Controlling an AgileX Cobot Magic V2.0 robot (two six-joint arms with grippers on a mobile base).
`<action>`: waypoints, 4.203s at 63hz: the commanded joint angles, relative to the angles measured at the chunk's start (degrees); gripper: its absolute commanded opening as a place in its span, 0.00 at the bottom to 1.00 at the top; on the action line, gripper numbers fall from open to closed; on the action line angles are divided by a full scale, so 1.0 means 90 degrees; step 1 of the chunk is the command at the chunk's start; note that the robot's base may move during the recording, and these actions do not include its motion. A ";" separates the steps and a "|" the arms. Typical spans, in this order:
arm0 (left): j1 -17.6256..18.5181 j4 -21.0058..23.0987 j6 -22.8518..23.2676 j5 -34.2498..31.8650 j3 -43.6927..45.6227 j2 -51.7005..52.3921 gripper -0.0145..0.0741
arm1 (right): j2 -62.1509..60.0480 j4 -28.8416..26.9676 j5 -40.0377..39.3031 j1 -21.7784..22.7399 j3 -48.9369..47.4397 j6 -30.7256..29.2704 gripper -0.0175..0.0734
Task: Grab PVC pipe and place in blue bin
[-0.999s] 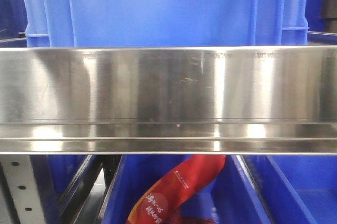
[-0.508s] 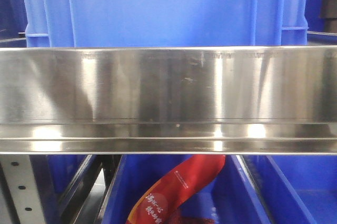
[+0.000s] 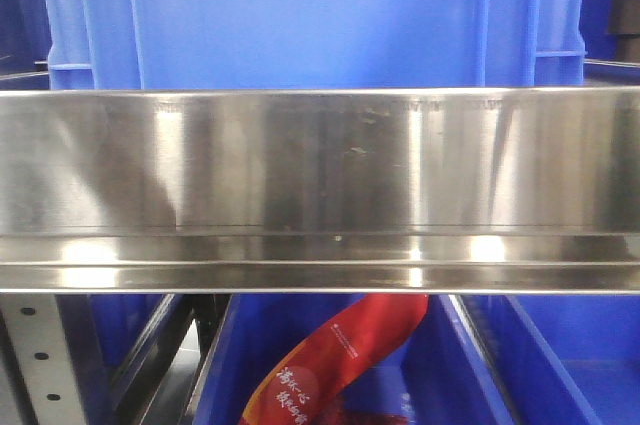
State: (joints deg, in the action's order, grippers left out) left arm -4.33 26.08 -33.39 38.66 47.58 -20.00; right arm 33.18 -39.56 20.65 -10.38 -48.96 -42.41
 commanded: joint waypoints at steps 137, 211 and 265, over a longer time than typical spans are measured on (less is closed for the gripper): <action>-0.0010 -0.2165 0.1954 -0.4295 -0.3795 0.1516 0.04 | -0.0037 0.0047 -0.0079 0.0000 0.0002 -0.0009 0.01; -0.0825 -0.2203 0.2111 -0.5590 -0.5287 0.2003 0.04 | -0.0037 0.0047 -0.0079 0.0000 0.0002 -0.0009 0.01; -0.0446 -0.2241 0.2111 -0.5210 -0.5287 0.2222 0.04 | -0.0037 0.0047 -0.0079 0.0000 0.0002 -0.0009 0.01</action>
State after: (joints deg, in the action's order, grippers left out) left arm -8.71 6.08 -14.82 -7.83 -0.07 -0.72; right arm 33.18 -39.56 20.86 -10.38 -48.96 -42.41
